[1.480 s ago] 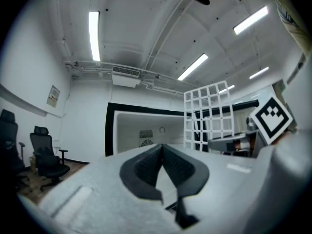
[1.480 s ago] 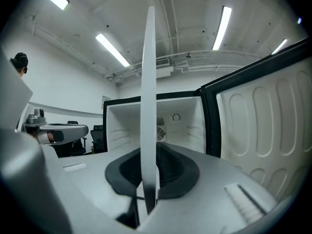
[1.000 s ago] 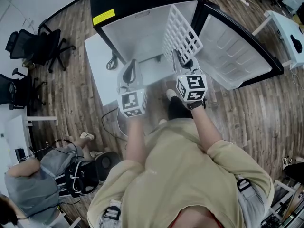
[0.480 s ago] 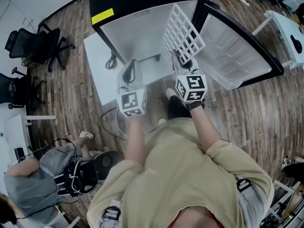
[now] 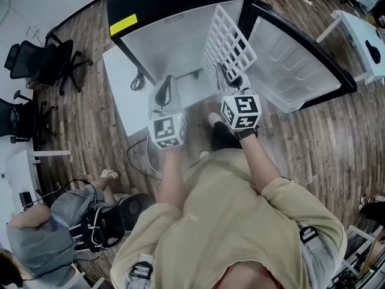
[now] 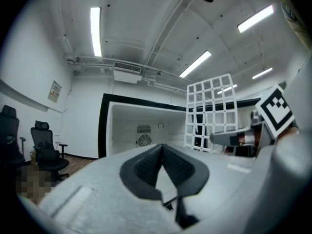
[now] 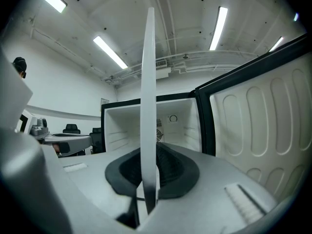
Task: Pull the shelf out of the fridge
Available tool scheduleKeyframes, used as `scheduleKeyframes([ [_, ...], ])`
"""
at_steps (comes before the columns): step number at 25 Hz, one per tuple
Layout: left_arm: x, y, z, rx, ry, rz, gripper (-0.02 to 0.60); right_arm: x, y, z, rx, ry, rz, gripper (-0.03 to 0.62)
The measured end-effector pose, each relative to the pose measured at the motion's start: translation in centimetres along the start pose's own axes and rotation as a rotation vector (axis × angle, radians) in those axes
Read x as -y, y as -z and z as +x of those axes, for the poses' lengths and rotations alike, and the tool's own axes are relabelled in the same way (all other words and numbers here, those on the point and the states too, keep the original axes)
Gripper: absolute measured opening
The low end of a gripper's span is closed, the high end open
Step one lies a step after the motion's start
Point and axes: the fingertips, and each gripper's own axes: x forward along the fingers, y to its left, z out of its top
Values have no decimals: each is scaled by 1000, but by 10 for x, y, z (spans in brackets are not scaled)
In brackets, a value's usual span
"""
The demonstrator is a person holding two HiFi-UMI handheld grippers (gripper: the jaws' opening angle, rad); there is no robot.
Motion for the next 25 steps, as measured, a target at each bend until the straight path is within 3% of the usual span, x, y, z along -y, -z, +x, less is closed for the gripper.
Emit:
scheduleKeyframes([
  [25, 15, 5, 13, -10, 17, -22, 2, 20, 0, -2, -9, 15, -29, 28],
])
